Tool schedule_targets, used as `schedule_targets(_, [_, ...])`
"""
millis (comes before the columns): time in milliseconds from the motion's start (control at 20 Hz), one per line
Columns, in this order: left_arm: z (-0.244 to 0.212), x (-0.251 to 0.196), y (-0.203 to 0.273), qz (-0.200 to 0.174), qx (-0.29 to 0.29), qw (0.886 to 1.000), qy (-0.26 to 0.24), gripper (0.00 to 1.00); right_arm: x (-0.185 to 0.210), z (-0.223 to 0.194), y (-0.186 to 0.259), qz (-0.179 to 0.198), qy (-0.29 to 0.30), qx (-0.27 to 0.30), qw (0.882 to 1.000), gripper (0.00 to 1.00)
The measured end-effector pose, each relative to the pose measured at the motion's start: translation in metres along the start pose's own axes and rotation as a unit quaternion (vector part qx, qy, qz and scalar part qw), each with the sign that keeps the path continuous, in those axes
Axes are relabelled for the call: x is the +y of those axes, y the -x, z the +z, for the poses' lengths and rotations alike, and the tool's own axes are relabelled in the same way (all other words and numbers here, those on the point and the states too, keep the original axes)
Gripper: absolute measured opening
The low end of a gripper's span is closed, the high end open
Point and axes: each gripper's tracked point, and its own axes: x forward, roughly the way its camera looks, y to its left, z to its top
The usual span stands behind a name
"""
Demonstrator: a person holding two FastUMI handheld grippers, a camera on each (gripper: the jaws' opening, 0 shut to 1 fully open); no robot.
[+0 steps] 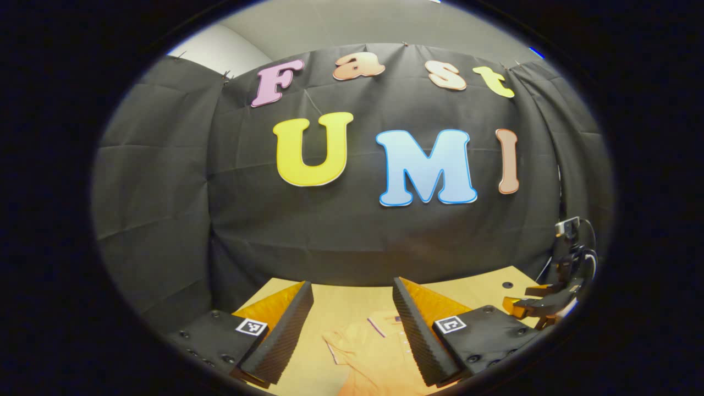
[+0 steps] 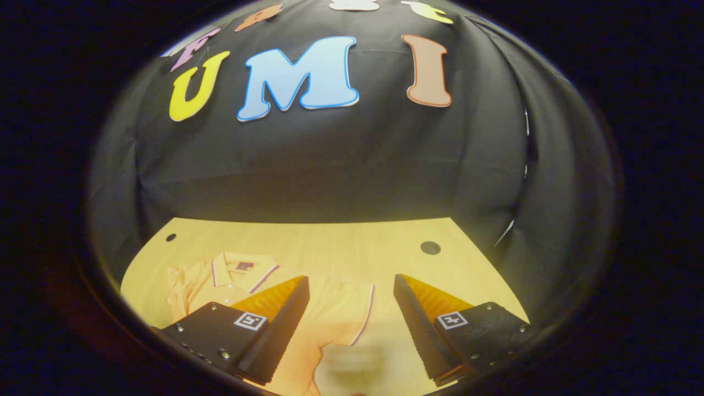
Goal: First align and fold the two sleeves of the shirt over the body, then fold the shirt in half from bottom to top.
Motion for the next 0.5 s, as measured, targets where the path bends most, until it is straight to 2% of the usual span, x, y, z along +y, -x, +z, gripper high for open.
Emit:
schedule_targets(300, [-0.006, 0.019, 0.010, 0.029, 0.014, 0.999, 0.000, 0.94, -0.008, -0.067, -0.055, -0.010, -0.001, 0.093, 0.996, 0.97])
schedule_targets(500, [-0.009, 0.032, 0.018, 0.051, 0.021, 0.998, 0.002, 0.95, -0.012, -0.095, -0.075, -0.016, -0.012, 0.138, 0.990, 0.97])
